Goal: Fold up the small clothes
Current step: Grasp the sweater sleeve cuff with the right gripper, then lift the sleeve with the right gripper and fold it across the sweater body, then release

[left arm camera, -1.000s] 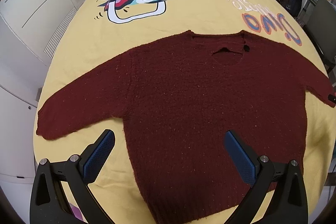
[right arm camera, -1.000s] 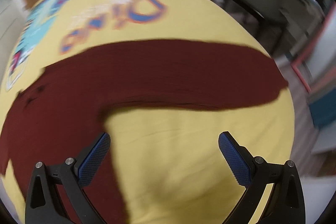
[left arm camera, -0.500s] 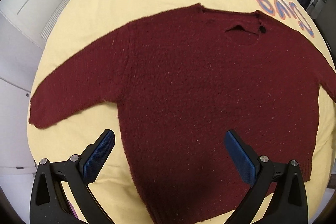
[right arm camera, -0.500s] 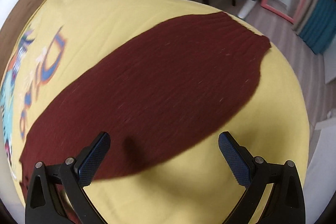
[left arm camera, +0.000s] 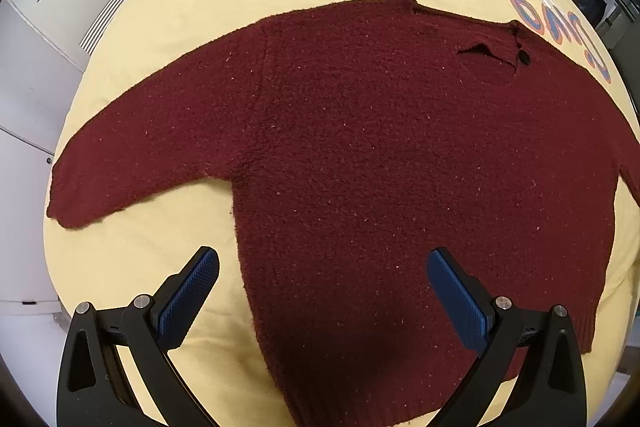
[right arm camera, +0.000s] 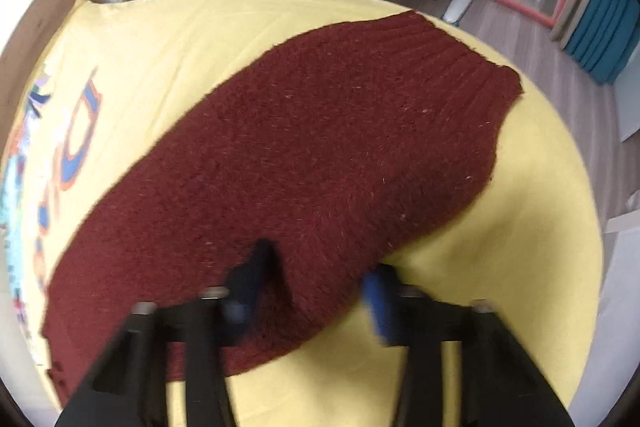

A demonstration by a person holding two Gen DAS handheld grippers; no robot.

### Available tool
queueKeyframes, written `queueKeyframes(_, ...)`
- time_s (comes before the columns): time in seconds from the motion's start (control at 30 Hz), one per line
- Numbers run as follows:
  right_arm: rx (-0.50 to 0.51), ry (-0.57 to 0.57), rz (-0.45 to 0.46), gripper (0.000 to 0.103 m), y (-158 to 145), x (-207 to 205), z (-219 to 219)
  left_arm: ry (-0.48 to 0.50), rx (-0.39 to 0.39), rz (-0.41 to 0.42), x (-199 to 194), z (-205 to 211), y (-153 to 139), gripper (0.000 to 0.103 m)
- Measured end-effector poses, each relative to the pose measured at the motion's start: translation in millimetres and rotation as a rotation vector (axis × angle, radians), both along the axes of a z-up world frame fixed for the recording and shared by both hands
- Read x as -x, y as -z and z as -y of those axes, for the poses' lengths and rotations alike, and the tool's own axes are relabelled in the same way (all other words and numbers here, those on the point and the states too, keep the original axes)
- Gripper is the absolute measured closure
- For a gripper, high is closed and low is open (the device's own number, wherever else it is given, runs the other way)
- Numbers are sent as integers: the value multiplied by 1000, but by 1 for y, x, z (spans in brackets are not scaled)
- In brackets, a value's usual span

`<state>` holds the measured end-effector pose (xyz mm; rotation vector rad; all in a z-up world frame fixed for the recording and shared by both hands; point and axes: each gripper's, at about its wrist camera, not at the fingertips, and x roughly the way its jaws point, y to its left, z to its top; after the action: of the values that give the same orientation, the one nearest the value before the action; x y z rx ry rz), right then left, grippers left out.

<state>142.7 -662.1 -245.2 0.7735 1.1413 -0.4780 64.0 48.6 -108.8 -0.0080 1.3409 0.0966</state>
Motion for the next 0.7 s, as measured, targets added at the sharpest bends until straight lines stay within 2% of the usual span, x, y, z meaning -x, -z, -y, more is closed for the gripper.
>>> queueKeyframes(0.1, 24, -51, 13, 89, -12, -7, -5, 13, 8, 1, 0, 0, 5, 1)
queueKeyframes(0.33, 115, -176, 129, 91, -74, -17, -36, 20, 17, 23, 3, -2, 8, 1)
queueKeyframes(0.53, 201, -336, 262, 91, -147, -39, -99, 10, 28, 42, 5, -14, 9, 1)
queueKeyframes(0.7, 227, -475, 350, 91, -188, -59, -167, 4, 34, 61, 9, -23, 9, 1)
